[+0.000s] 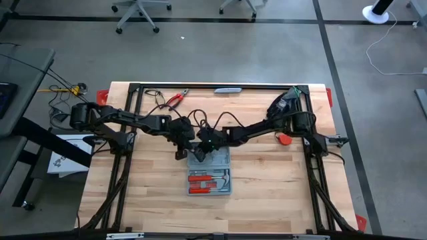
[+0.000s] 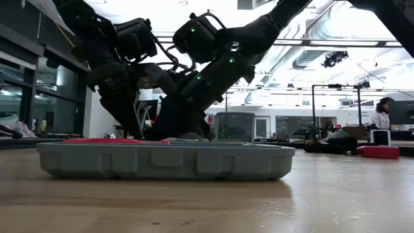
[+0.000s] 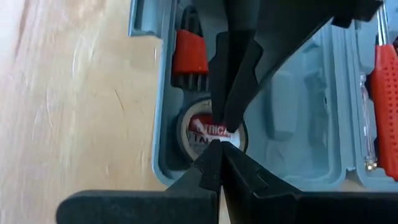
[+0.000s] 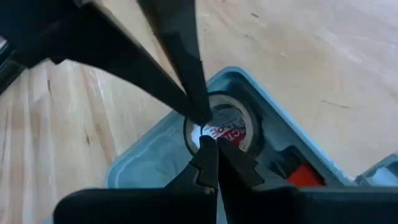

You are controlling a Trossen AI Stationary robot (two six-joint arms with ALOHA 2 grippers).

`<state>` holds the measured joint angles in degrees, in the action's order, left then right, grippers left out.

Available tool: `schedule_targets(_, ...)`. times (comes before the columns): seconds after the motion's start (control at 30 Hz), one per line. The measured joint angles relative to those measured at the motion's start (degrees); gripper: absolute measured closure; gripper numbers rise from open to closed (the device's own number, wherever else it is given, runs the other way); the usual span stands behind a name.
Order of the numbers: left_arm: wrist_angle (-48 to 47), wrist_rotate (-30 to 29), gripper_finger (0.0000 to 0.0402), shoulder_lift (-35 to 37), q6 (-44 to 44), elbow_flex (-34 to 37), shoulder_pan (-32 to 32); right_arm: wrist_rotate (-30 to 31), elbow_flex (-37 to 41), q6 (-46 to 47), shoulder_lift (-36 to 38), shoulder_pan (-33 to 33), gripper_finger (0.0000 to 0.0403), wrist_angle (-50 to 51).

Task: Prefit tool cases
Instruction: Put the black electrical tape into the gray tool case

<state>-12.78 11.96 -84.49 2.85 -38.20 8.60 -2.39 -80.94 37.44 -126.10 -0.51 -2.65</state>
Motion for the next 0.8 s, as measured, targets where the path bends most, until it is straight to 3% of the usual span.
schedule_targets(0.43, 3.50, 3.82, 0.0401, -6.48, -0.34, -0.28, -0.30, -0.42, -0.06, 0.16, 0.12, 0.26, 0.0403, 5.13)
schedule_targets(0.8, 3.48, 2.73, 0.0401, -3.74, -0.24, -0.04, 0.04, -0.57, 0.01, -0.47, 1.16, 0.30, 0.0403, 5.02)
